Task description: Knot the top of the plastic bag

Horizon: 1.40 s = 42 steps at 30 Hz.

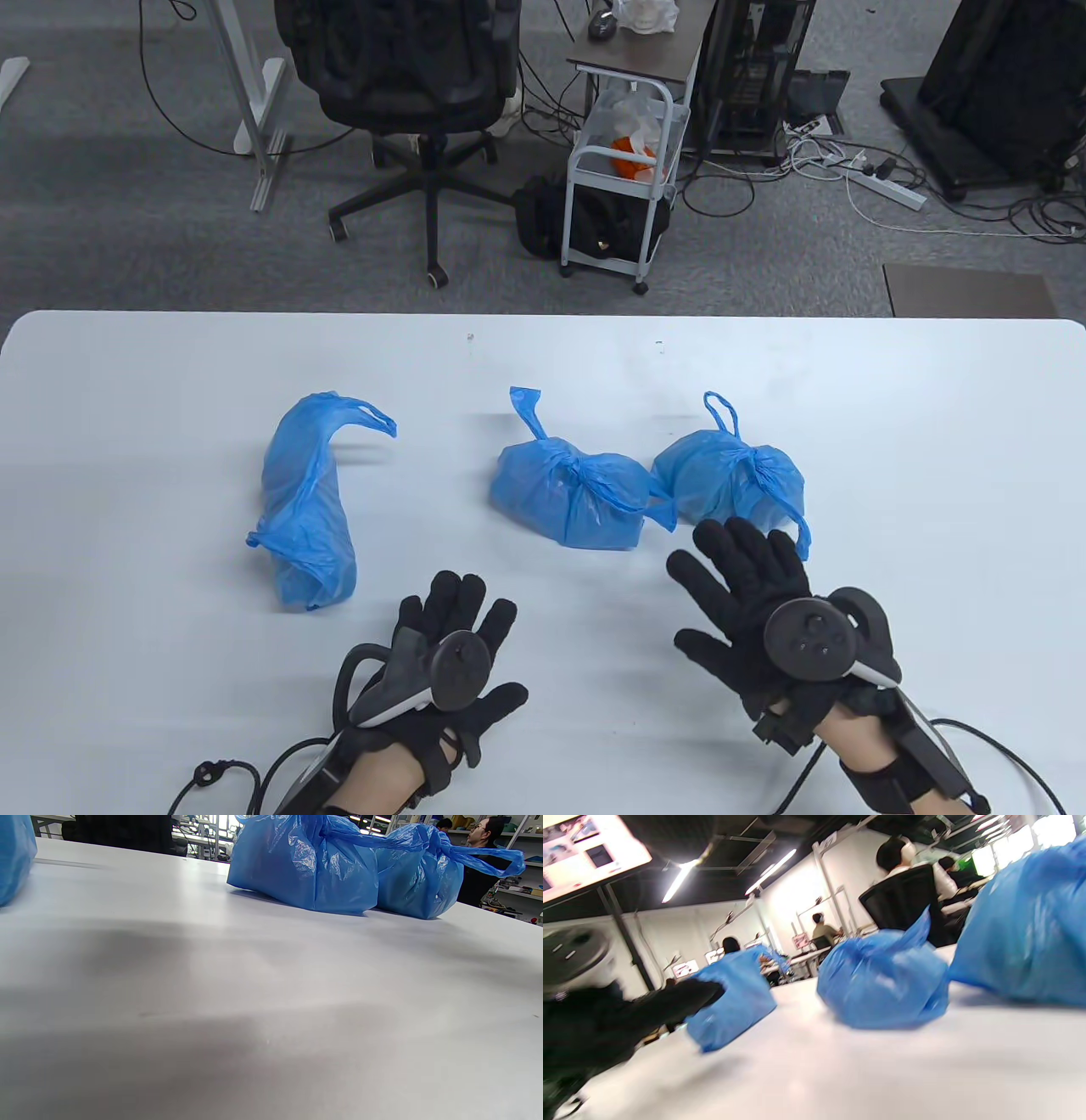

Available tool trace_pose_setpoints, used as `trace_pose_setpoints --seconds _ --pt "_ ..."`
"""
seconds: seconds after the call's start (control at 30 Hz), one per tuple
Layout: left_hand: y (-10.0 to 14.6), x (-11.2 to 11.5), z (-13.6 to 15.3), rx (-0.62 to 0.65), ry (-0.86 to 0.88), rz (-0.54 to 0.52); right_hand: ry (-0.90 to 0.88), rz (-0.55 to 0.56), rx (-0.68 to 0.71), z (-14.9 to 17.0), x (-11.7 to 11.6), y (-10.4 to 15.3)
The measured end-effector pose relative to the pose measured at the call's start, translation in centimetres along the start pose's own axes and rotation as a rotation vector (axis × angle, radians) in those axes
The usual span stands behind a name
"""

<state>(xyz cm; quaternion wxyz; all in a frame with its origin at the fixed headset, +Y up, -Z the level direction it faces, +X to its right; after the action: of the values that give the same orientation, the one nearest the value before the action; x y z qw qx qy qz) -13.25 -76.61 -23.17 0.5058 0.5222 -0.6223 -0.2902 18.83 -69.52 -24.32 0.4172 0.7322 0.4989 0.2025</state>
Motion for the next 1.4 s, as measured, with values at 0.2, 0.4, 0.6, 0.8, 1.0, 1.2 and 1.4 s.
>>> trace_pose_setpoints --seconds 0.2,0.4,0.6,0.8,1.0,1.2,1.4 --pt "-0.1 -0.1 0.0 -0.002 0.0 -0.001 0.058 -0.106 0.024 -0.5 -3.3 0.3" --pt "-0.2 -0.1 0.0 0.0 0.001 0.004 0.059 -0.079 0.027 -0.5 -3.4 0.2" --pt "-1.4 -5.4 2.1 -0.095 -0.089 -0.087 0.049 -0.086 0.027 -0.6 -3.5 0.3" --pt "-4.4 -14.5 11.4 -0.42 0.036 -0.383 0.061 -0.09 0.028 -0.6 -3.7 0.4" --pt "-6.1 -11.3 19.9 -0.731 0.16 -0.33 0.056 -0.09 0.025 -0.1 -3.5 0.6" --pt "-4.6 -11.1 21.4 -0.701 0.223 -0.399 0.043 -0.095 0.019 0.2 -3.3 0.6" --pt "-2.3 -14.1 18.5 -0.545 0.283 -0.552 0.027 -0.058 0.007 0.4 -2.6 0.7"
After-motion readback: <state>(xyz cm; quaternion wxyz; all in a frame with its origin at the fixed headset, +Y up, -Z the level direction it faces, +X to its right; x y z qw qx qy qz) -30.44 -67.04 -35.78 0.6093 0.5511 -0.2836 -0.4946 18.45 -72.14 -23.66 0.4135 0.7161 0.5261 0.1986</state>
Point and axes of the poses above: the tracker on the back of each hand, its own z axis roughly to the little-finger side, its own y axis roughly from the fingertips to the wrist, x = y × z, the point moved 2 cm from there along -y, roughly from the wrist to the fingertips, and after that the axes turned 1 degree about y, right-handed, at the moved point
